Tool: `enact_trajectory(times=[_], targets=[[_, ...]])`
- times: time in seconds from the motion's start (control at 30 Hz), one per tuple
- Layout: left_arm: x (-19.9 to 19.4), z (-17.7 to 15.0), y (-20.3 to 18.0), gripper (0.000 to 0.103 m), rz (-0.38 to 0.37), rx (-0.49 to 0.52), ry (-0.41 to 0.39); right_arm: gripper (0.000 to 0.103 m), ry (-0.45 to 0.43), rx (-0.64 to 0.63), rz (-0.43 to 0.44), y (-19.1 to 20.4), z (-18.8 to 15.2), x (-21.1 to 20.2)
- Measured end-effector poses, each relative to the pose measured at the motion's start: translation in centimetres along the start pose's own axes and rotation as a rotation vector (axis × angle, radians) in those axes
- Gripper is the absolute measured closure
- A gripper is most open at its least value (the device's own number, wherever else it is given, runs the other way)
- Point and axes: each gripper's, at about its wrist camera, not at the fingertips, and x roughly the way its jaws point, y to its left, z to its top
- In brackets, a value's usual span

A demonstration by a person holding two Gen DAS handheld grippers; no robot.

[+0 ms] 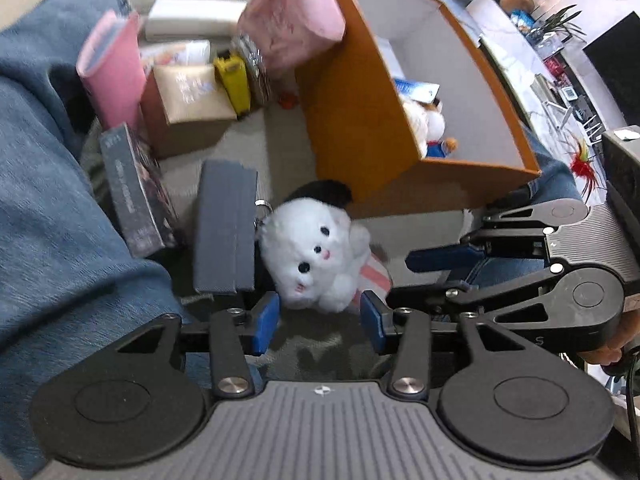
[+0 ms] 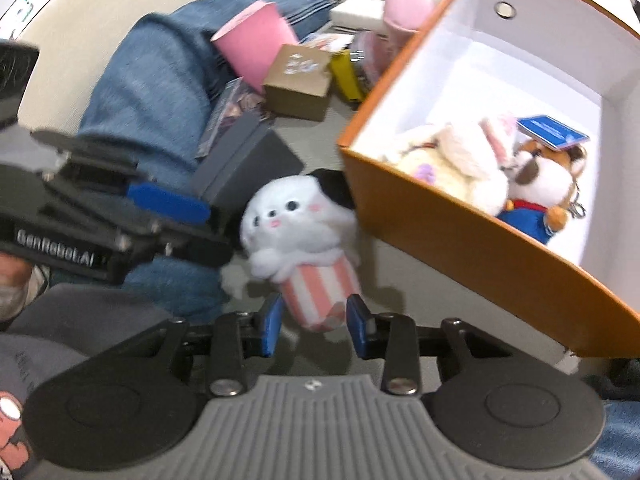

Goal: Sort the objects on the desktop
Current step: 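Move both grippers to the white-and-black puppy plush in the striped cup, then grasp the puppy plush with the left gripper and lift it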

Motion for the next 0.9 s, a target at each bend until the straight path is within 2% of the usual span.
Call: enact_trajectory(times=[0.13, 0.27, 0.57, 0.7, 0.8, 0.9], targets=[[1.2, 0.0, 0.2, 0.051, 0.000, -0.028, 0.042, 0.063, -0.013, -0.014, 0.022, 0.1, 0.0, 0.7], [2.6, 0.4, 0.9, 0.051, 0.009, -0.093, 0.058, 0.064, 0.004, -0.067, 0.004, 0.4, -0.1, 2.0], [4.6, 1.0, 2.2, 0.041, -0.032, -0.207, 0.080, 0.066, 0.008, 0.017, 0.046, -1.4, -1.0, 3.4], [4.6, 1.5, 2.0, 0.034, -0.014, -0.218, 0.061, 0.066, -0.001, 0.081, 0.088, -2.1, -1.2, 3.7], [4.5, 1.8, 1.2, 0.031, 0.030, -0.175, 0.042, 0.067, 0.003, 0.132, 0.133, -2.3, -1.2, 4.0], [4.8, 1.9, 1.0, 0.028, 0.043, -0.163, 0.036, 0.067, 0.004, 0.137, 0.138, -1.8, -1.3, 4.2]])
